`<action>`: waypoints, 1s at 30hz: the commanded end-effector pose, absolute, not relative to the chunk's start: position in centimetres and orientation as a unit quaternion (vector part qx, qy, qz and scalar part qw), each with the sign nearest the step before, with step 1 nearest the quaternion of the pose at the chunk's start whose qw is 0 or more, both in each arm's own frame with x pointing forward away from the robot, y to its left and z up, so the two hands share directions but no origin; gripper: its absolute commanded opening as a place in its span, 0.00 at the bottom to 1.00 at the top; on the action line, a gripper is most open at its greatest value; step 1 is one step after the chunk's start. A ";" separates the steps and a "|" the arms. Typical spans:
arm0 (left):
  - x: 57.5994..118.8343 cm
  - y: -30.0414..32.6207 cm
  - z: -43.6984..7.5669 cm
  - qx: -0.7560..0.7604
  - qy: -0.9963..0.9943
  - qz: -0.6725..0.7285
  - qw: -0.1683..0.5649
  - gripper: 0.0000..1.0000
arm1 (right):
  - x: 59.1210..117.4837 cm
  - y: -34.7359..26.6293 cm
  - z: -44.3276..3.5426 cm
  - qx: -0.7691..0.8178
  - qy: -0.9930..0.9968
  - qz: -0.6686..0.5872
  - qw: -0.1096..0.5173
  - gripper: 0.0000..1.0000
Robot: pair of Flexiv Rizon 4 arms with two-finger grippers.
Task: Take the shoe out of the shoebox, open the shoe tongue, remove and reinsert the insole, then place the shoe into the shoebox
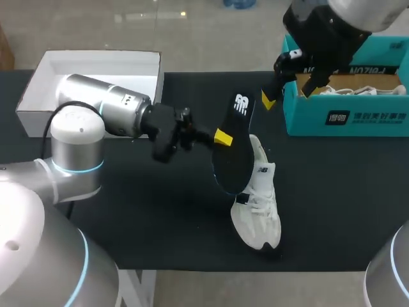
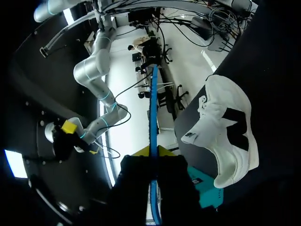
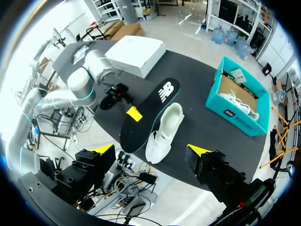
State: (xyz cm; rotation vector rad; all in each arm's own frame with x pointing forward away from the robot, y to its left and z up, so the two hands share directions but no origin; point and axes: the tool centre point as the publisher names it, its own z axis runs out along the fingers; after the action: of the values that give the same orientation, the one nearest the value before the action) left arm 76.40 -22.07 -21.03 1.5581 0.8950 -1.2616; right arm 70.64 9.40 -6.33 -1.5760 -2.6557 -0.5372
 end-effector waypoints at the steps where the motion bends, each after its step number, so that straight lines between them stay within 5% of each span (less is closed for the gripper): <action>1: 76.3 -23.2 -20.9 0.621 0.354 -0.493 0.497 0.00 | 70.8 9.5 -6.4 -0.503 -0.847 -0.170 0.005 1.00; 30: 80.8 -23.1 -17.9 0.620 0.369 -0.467 0.512 0.00 | 70.8 9.5 -6.4 -0.503 -0.847 -0.170 0.005 1.00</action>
State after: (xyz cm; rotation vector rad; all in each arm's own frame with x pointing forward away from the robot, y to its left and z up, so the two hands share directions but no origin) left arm 80.70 -23.01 -17.86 1.4896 0.8910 -1.1233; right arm 70.64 9.41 -6.33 -1.5759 -2.6558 -0.5365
